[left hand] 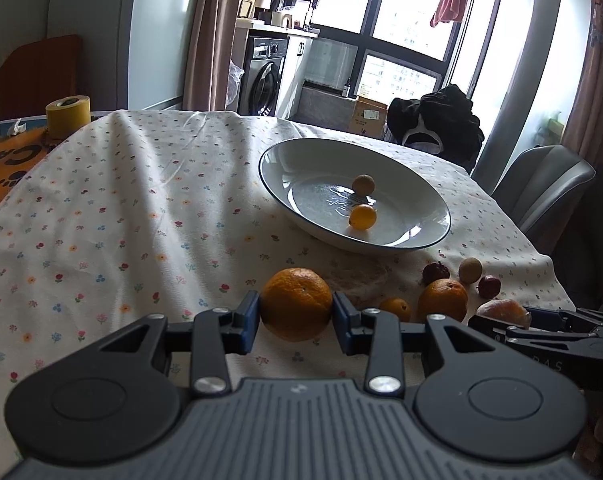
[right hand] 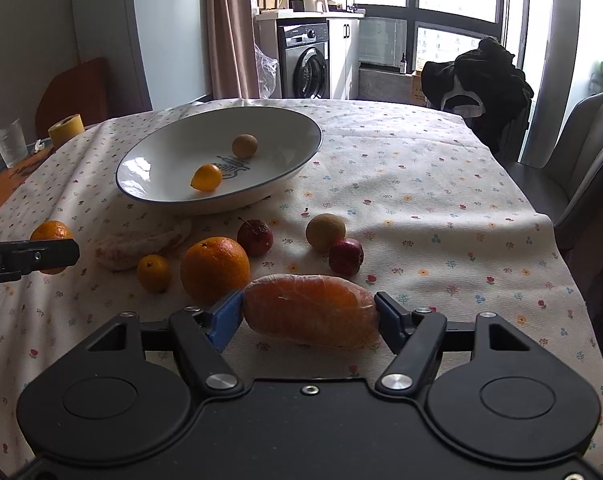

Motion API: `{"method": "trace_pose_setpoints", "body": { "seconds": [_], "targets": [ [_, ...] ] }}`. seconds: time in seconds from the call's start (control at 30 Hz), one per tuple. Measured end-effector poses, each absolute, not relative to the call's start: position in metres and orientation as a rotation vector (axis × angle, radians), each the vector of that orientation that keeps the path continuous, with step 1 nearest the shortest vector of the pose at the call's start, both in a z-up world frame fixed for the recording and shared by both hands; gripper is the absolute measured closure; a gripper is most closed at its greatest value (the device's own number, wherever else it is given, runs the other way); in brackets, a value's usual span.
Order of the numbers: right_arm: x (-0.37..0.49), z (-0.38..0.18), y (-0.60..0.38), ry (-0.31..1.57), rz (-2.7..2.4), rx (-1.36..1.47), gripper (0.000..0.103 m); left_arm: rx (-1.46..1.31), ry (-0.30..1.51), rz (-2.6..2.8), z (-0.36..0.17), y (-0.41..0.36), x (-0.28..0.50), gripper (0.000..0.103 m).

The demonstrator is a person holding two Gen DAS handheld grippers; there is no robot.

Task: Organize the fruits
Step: 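Carry both fruits over the white bowl and open the left gripper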

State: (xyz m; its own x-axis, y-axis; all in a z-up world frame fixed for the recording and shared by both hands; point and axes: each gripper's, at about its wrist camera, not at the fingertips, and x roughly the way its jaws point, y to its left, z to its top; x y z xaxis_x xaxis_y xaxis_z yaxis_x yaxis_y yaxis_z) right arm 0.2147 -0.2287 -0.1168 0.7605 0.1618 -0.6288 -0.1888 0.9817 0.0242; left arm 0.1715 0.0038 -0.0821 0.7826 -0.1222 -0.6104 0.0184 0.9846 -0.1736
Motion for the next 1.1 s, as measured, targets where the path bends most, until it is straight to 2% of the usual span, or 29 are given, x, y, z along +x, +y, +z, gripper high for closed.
{"method": "trace_pose_setpoints", "body": {
  "seconds": [0.73,1.1],
  "targets": [
    [0.222,-0.069,-0.225,0.561,0.247,-0.032,0.036,-0.132,0.589,-0.082,-0.041,-0.004,0.175,0.066],
    [0.241,-0.06,-0.22,0.531,0.279,-0.014,0.036,-0.11,0.593,-0.066,-0.038,-0.006,0.195,0.066]
  ]
}}
